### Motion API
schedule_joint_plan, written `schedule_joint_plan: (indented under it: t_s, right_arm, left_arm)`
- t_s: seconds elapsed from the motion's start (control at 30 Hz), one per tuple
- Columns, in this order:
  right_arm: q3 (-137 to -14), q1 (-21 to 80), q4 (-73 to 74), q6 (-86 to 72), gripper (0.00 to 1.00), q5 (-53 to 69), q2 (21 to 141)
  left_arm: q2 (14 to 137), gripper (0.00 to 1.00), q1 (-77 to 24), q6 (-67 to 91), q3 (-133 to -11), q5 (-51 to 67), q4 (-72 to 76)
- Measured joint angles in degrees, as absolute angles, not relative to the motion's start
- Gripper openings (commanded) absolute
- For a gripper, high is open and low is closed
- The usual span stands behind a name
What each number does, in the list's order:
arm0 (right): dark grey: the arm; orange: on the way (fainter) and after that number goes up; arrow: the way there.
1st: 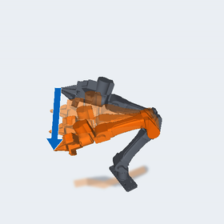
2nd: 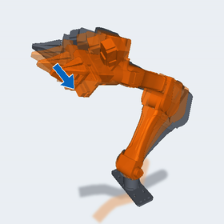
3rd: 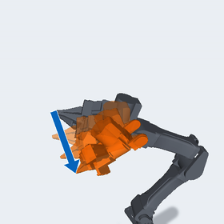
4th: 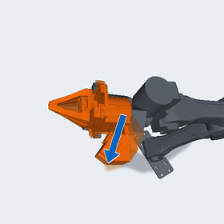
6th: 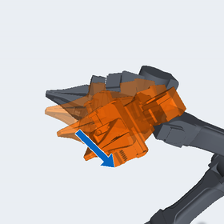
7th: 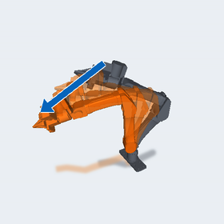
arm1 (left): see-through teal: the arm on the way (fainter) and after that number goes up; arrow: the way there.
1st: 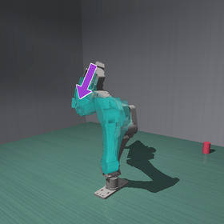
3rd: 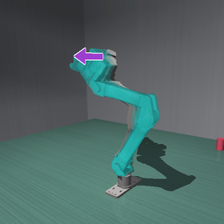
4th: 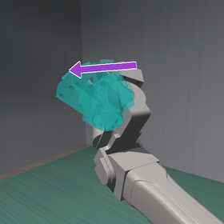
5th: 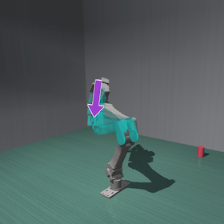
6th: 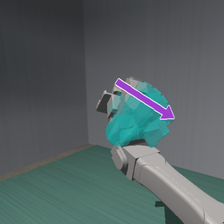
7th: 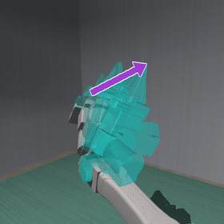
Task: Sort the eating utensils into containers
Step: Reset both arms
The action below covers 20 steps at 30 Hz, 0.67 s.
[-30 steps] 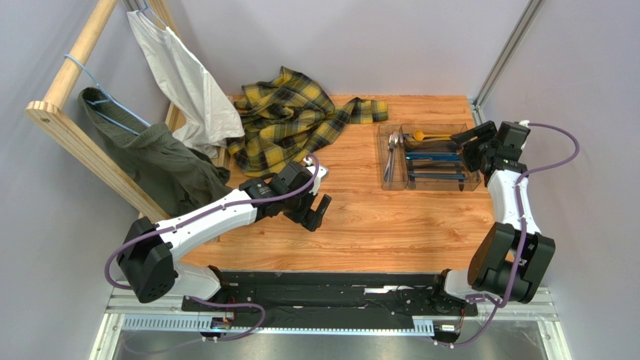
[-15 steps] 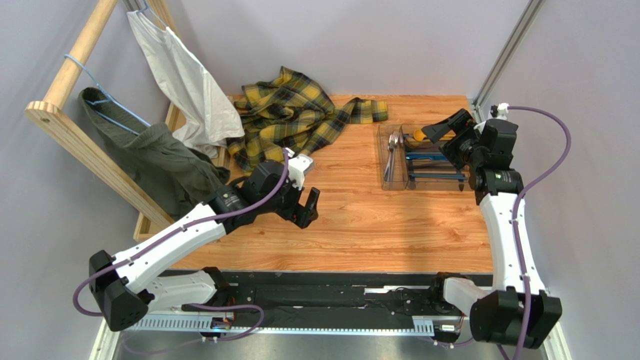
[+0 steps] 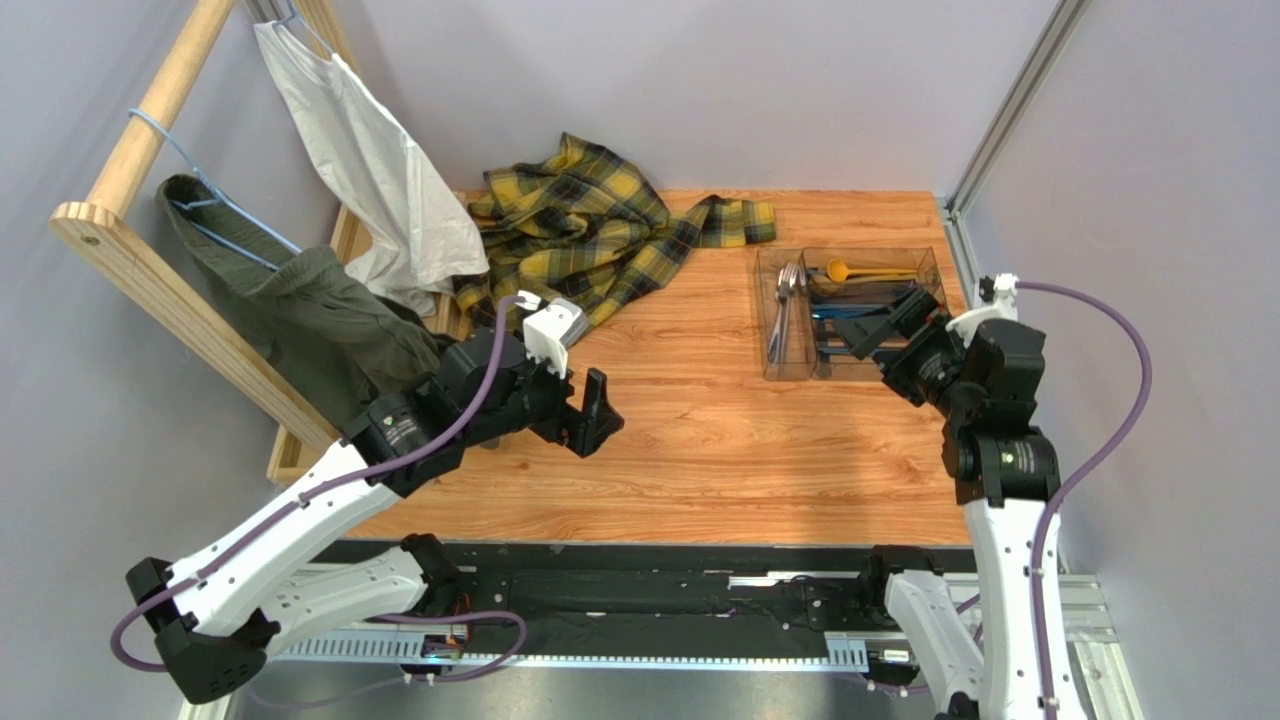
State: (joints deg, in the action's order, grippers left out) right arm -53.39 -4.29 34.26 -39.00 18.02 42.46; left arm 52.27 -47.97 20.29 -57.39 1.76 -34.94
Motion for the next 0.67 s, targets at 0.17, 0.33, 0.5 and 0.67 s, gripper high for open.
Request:
schedule_joint_plan:
  t_s: [0.17, 0.33, 0.5, 0.67]
  right_arm:
    - [-50.7, -4.1, 39.5, -37.6, 1.00, 17.8, 34.8]
    - [-50.4, -4.1, 42.2, -36.8, 1.00, 17.6, 32.1]
    - [-49.6, -4.1, 43.7, -36.6, 1.00, 17.6, 32.2]
    - [-49.6, -4.1, 43.9, -36.6, 1.00, 17.6, 32.6]
  left_arm:
    - [49.9, 0.99, -48.0, 21.2, -57.3, 1.4, -34.9]
    - [48.6, 0.99, -48.0, 21.9, -56.7, 1.0, -34.9]
    - [48.2, 0.99, -48.0, 21.9, -56.6, 1.0, -34.9]
    - [47.3, 0.99, -48.0, 21.5, -56.5, 2.1, -34.6]
